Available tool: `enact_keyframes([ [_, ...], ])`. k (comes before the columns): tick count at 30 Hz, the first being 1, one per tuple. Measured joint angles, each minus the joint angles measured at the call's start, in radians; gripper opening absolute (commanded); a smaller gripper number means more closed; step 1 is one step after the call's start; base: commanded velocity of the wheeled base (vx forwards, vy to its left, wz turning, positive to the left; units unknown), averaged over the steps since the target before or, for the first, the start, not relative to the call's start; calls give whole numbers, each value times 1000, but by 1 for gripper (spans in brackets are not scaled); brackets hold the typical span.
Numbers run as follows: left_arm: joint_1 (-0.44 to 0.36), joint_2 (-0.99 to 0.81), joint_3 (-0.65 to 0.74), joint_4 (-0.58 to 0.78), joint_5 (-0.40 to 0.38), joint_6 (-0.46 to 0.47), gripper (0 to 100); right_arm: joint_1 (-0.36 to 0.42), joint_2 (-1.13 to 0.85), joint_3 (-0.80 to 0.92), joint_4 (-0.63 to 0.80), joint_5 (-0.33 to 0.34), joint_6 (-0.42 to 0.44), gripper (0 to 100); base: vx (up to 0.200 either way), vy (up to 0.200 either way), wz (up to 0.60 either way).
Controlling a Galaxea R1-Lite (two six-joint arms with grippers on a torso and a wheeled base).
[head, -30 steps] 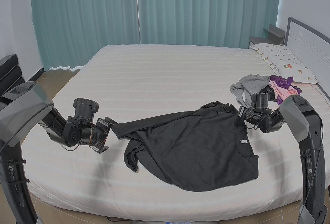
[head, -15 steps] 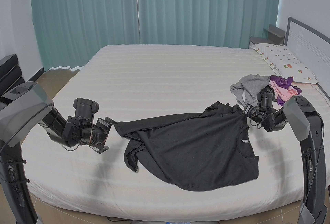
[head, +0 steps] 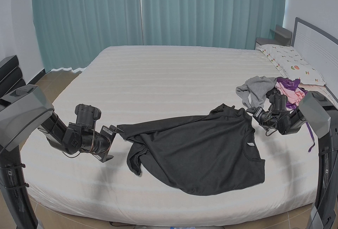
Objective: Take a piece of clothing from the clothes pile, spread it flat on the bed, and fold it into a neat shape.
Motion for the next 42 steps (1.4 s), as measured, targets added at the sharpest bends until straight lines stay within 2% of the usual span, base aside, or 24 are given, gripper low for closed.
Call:
enact_keyframes([
  [7, -7, -20, 33, -8, -21, 13, 100, 9, -149, 230, -7, 36, 57, 100, 0, 0, 0],
  [10, -13, -25, 42, -12, -24, 16, 100, 16, -210, 355, -36, 50, 71, 100, -200, 0, 0],
  [19, -24, -35, 62, -17, -28, 18, 100, 27, -344, 710, -283, 91, 123, 100, -200, 0, 0],
  [22, -30, -37, 70, -18, -28, 19, 100, 26, -377, 811, -374, 140, 173, 100, -200, 0, 0],
  [25, -38, -39, 80, -19, -25, 20, 100, 20, -399, 867, -415, 186, 216, 100, 0, 0, 0],
  [31, -50, -41, 84, -19, -27, 17, 100, 10, -420, 917, -421, 210, 234, 100, 0, 0, 0],
  [37, -63, -49, 87, -19, -29, 9, 100, 18, -430, 933, -421, 219, 281, 100, 0, -200, 0],
  [42, -70, -51, 89, -19, -28, 14, 100, 20, -432, 935, -421, 221, 285, 100, 0, -200, 0],
])
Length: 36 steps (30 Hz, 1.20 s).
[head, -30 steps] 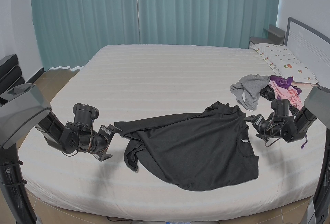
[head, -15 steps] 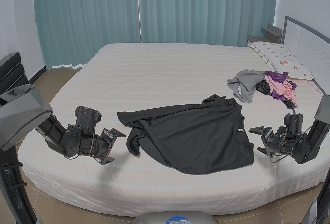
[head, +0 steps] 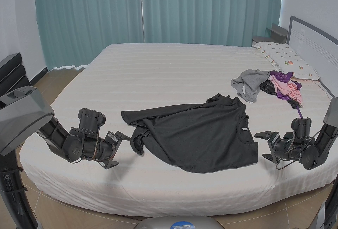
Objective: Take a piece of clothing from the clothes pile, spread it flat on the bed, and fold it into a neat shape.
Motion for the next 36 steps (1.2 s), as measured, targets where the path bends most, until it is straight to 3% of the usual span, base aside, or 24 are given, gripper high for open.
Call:
enact_keyframes([
  [11, -43, 25, -27, -9, 121, 6, 100, -1, 13, -3, 0, 0, 1, 100, 0, -18, 0],
  [21, -102, 120, -156, -25, 260, 7, 100, 2, 22, -9, 0, 0, 0, 100, 0, 0, 0],
  [36, -145, 211, -233, -25, 315, 126, 100, 2, 26, -16, 0, 0, -2, 100, 0, 0, 0],
])
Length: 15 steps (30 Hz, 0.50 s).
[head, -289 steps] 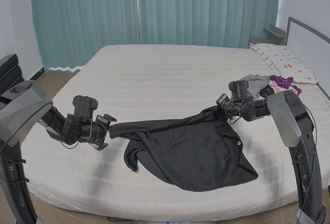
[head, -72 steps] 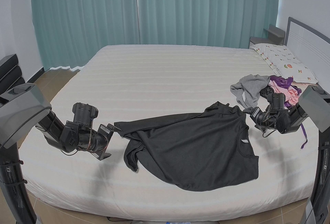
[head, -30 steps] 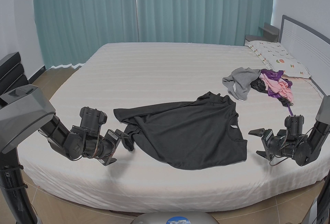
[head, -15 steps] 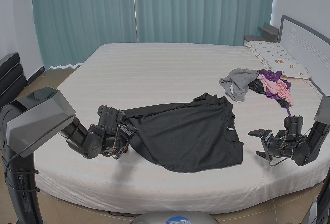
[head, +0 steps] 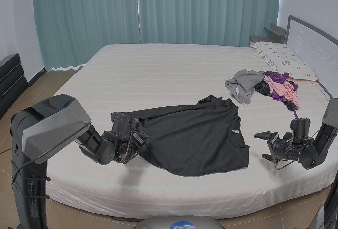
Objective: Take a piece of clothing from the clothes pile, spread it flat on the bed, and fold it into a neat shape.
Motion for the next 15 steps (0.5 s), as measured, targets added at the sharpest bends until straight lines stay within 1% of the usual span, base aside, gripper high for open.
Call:
enact_keyframes([
  [5, 2, 26, -34, -4, 6, 7, 100, 1, 1, -1, 0, 0, 0, 100, 0, 0, 0],
  [8, 10, 40, -51, -4, 31, 7, 100, 1, 1, -1, 0, 0, 0, 100, 0, 0, 0],
  [11, 36, 50, -63, -4, 50, 6, 100, 0, 1, 0, 0, 0, 0, 100, 0, 0, 0],
  [15, 83, 52, -71, -4, 56, 5, 100, -2, 2, 0, 0, 0, -1, 100, 0, 0, 0],
])
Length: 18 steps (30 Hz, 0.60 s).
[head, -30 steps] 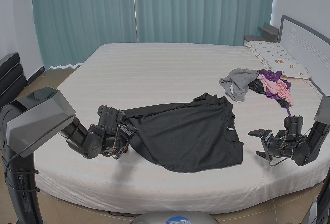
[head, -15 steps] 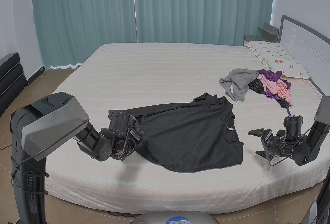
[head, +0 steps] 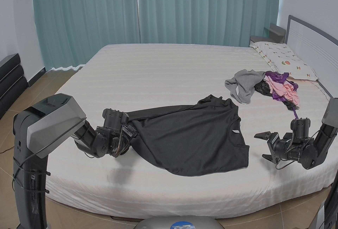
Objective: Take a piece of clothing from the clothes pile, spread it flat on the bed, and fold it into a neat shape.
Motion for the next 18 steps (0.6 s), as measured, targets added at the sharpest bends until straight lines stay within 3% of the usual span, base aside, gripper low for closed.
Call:
enact_keyframes([
  [13, 171, -27, -31, 0, 6, -12, 100, -6, 0, -1, 0, 0, -1, 100, 0, 0, 0],
  [18, 177, -54, 42, 0, -65, -19, 100, -7, 0, -1, 0, 0, 0, 100, 0, 0, 0],
])
